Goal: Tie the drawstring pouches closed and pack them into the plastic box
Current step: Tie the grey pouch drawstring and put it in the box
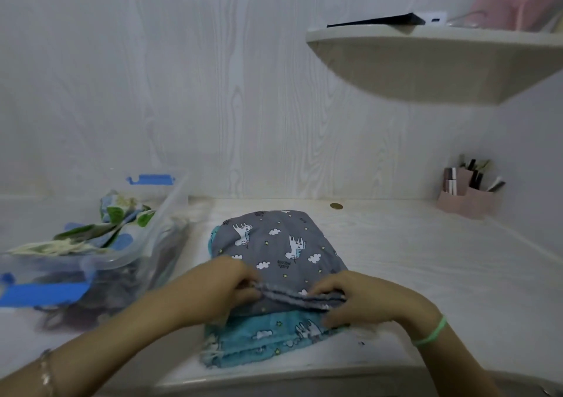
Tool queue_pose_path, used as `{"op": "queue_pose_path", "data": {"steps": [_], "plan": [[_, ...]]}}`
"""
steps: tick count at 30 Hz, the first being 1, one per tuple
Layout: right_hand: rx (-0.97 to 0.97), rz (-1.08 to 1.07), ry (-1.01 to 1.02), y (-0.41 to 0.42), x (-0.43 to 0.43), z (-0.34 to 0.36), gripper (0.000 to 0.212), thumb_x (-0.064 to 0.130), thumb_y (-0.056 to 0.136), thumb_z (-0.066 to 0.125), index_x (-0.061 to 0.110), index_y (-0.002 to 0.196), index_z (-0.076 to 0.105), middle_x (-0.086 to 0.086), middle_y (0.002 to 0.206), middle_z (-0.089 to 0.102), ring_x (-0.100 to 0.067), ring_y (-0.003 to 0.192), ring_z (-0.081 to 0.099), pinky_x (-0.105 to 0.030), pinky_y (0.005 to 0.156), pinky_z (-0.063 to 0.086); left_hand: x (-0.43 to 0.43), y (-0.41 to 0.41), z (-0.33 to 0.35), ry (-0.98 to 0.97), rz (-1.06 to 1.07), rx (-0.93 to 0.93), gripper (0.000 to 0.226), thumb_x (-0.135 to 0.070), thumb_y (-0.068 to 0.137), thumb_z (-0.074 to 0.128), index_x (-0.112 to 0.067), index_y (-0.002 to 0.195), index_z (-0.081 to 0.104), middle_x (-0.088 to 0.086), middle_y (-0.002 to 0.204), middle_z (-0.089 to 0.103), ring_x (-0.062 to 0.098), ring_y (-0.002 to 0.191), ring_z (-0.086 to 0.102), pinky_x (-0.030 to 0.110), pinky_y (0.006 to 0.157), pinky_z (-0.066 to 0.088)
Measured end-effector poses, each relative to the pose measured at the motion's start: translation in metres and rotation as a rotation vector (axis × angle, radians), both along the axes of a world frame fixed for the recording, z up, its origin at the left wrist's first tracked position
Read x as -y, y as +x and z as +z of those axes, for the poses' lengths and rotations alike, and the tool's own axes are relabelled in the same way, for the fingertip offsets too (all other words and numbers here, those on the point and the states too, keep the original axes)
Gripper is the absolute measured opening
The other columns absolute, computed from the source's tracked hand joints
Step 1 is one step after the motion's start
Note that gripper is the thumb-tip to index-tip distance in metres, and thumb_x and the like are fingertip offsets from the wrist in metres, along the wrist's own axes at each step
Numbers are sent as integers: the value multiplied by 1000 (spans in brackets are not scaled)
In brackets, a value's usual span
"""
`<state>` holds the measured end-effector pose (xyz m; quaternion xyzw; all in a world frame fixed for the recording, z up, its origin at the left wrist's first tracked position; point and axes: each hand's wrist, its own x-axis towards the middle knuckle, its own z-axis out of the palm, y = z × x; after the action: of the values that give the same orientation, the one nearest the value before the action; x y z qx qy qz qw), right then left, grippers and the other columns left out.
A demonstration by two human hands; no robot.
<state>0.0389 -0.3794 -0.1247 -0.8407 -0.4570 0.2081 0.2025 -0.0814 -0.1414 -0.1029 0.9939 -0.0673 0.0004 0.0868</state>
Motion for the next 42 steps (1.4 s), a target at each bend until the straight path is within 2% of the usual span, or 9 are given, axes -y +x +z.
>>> {"op": "queue_pose_path", "data": {"steps": [3, 8, 13, 16, 22, 26, 32, 38, 42], "plan": [[-2, -135, 242, 8, -5, 9, 22, 32, 93, 61, 29, 72, 66, -5, 69, 59, -14, 60, 45, -30, 59, 36, -16, 2, 7, 7, 129, 206, 20, -33, 100, 41, -24, 93, 58, -7, 87, 63, 13, 79, 58, 33, 74, 48], [-9, -240, 604, 18, -34, 20, 29, 32, 99, 51, 22, 71, 53, 12, 61, 47, -7, 56, 41, -25, 58, 34, -23, 7, 10, 36, 326, 478, 13, -28, 102, 35, -23, 94, 45, -6, 91, 45, 14, 82, 46, 32, 71, 44], [196, -266, 647, 24, -59, 18, 35, 41, 97, 50, 48, 63, 54, 22, 59, 55, 1, 53, 45, -17, 52, 32, -25, 1, 11, 11, 485, 536, 18, -8, 91, 50, -18, 87, 36, -6, 74, 32, 16, 57, 36, 26, 45, 17], [241, -323, 687, 32, -64, 15, 49, 68, 81, 48, 28, 53, 48, 7, 51, 46, -6, 47, 35, -27, 50, 29, -24, -2, 14, -12, 512, 554, 11, -24, 100, 38, -21, 92, 32, -8, 63, 38, 14, 51, 39, 29, 45, 22], [18, -600, 865, 54, -55, 16, 89, 91, 71, 28, 6, 53, 48, -12, 53, 43, -20, 50, 41, -32, 53, 33, -14, -9, 23, 20, 438, 392, 17, -42, 102, 25, -28, 109, 32, -5, 86, 58, 17, 87, 62, 30, 73, 47], [-376, -722, 1077, 57, -59, 23, 66, 65, 73, 66, 3, 58, 50, -16, 56, 49, -24, 53, 50, -30, 58, 43, -8, -9, 29, 80, 390, 363, 26, -42, 102, 29, -28, 80, 33, -8, 72, 43, 13, 84, 60, 25, 73, 46], [-1202, -677, 1112, 52, -70, 27, 47, 41, 81, 66, 10, 47, 65, -18, 66, 69, -31, 60, 70, -47, 81, 53, -14, -8, 24, -543, 271, 604, 43, -57, 86, 32, -27, 63, 53, -4, 55, 61, 6, 50, 56, 25, 59, 48], [-1203, -675, 1234, 63, -70, 28, 17, 23, 63, 75, 10, 63, 64, -9, 64, 65, -27, 59, 66, -39, 77, 52, -15, -5, 32, -680, 358, 903, 36, -29, 94, 47, -25, 59, 54, -9, 51, 56, 7, 46, 53, 11, 45, 38], [-1203, -696, 1205, 69, -80, 31, 23, 24, 70, 79, 14, 60, 61, -5, 59, 60, -21, 54, 58, -30, 64, 50, -9, 6, 44, -1168, 399, 891, 41, -31, 100, 40, -9, 68, 54, -2, 63, 59, 7, 57, 54, 18, 55, 43]]}}
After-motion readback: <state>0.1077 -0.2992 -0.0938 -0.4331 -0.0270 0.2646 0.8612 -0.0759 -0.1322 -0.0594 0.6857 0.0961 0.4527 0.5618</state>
